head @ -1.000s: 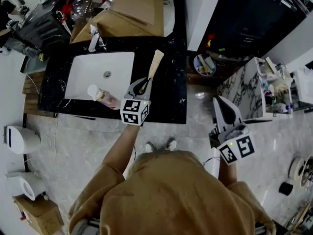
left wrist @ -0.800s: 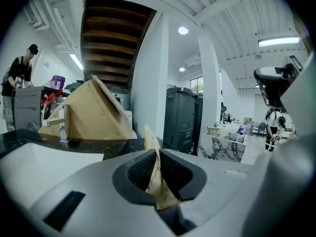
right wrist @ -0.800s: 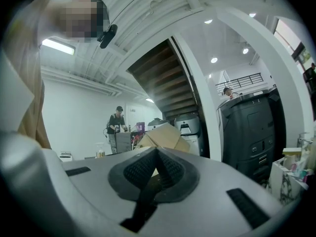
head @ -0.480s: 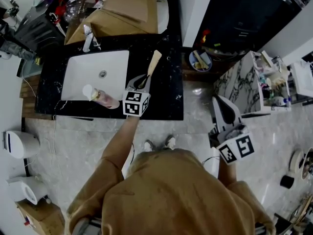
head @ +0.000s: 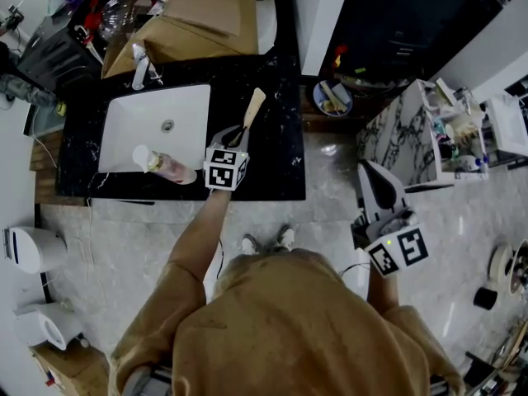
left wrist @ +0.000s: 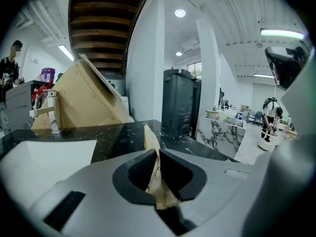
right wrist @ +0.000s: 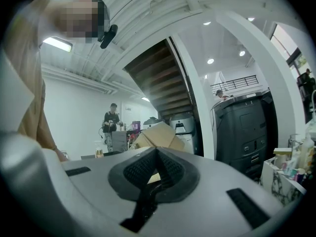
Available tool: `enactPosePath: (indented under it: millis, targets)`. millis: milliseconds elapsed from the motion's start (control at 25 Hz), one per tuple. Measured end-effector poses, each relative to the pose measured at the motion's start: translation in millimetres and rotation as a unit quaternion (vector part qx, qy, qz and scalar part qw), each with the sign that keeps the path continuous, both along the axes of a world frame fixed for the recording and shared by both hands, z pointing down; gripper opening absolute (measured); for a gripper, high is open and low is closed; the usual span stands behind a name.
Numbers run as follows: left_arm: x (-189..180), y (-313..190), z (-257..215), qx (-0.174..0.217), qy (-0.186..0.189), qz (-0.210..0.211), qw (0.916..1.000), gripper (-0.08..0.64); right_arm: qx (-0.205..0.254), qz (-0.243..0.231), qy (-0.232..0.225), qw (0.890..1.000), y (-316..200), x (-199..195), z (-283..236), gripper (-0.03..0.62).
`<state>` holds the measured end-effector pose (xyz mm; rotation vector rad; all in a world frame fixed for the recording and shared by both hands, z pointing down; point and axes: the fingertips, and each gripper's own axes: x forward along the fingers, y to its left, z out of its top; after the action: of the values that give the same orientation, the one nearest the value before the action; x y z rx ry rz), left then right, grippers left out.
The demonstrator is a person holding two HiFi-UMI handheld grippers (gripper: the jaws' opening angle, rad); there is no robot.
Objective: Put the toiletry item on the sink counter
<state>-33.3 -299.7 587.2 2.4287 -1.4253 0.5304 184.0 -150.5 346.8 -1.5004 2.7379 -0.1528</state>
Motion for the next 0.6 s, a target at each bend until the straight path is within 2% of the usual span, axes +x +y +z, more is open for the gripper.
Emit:
enactPosePath:
  millis: [320, 600]
  targets:
    - [-0.2, -0.1, 14.7, -0.026, -0.021, 0.001, 0.9994, 0.025, -0.002, 0.005, 0.0, 1.0, -2.5, 4.4, 1.4, 0.003]
    - [5.3, 0.0, 24.8, -0.039, -0.066, 0.021, 0.9969, 0.026, -0.001, 0.005, -0.005, 1.0, -4.3, 5.0, 1.3, 0.003]
